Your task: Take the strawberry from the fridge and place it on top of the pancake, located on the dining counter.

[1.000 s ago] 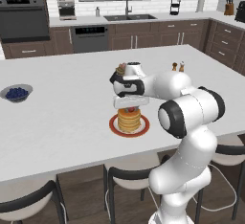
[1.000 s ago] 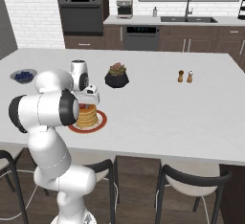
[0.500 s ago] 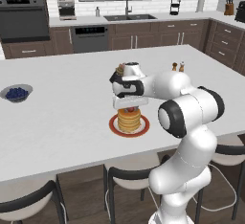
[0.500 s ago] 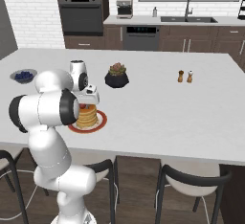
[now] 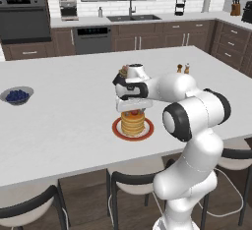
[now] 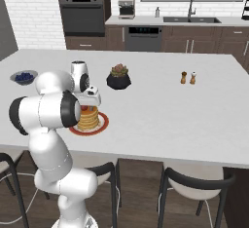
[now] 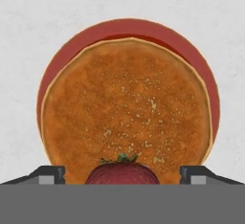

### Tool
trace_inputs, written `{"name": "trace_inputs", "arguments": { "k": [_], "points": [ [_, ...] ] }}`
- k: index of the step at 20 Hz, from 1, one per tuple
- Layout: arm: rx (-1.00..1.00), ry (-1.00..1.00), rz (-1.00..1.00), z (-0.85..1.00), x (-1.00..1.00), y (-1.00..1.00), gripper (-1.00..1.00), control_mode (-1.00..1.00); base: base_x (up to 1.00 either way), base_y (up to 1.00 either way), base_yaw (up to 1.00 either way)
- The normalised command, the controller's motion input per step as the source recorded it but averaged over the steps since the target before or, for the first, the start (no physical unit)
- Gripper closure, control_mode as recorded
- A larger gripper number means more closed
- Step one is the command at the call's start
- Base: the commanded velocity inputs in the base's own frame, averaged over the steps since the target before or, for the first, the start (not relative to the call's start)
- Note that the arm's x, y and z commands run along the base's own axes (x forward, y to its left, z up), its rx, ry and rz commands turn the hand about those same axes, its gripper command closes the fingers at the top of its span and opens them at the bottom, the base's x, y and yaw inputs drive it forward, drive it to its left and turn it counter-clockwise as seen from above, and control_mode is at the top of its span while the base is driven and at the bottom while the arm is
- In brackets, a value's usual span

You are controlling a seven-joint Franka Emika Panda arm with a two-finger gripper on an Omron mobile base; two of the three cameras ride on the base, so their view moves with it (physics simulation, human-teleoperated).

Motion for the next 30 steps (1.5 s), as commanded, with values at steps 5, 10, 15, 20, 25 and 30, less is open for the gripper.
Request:
{"name": "trace_inputs", "arguments": {
  "k": [5,10,15,20,25,30],
  "points": [
    [0.0,0.0,0.0,0.11,-0.03,0.0,-1.0,-1.0,0.0,0.0,0.0],
    [0.0,0.0,0.0,0.27,-0.16,0.0,-1.0,-1.0,0.0,0.0,0.0],
    [0.0,-0.02,0.0,0.2,-0.26,0.0,-1.0,-1.0,0.0,0.0,0.0],
    [0.0,-0.1,0.0,0.26,-0.51,0.0,-1.0,-1.0,0.0,0.0,0.0],
    [0.0,-0.14,0.0,0.27,-0.63,0.0,-1.0,-1.0,0.0,0.0,0.0],
    [0.0,-0.13,-0.01,0.33,-0.66,-0.09,-1.0,-1.0,0.0,0.0,0.0]
  ]
}}
